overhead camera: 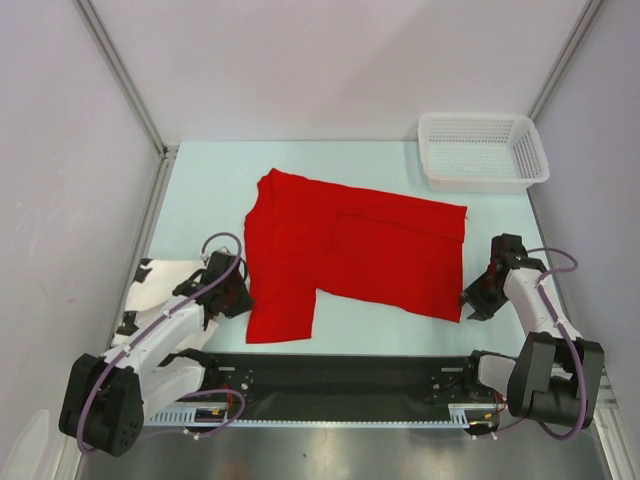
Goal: Fold and stack the t-shirts
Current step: Fold the tshirt
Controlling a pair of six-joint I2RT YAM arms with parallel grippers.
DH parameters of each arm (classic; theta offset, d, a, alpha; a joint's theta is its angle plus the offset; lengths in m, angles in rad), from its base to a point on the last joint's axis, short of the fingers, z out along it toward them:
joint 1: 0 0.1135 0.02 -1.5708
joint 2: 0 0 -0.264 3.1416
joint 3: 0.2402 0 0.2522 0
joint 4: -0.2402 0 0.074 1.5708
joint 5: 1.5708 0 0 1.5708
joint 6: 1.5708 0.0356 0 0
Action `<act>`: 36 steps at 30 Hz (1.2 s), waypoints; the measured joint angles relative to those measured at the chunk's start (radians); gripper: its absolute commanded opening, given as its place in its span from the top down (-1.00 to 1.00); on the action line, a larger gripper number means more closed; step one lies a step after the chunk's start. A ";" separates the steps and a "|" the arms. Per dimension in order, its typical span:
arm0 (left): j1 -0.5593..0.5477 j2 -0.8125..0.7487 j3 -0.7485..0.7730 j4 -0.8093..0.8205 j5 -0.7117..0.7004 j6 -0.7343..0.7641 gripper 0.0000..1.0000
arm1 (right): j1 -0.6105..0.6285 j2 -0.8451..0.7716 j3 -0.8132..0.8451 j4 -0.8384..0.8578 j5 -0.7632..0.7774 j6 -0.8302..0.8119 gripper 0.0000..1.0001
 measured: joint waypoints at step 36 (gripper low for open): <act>0.000 -0.275 0.013 -0.129 0.026 -0.101 1.00 | 0.029 0.032 -0.094 0.105 -0.036 0.068 1.00</act>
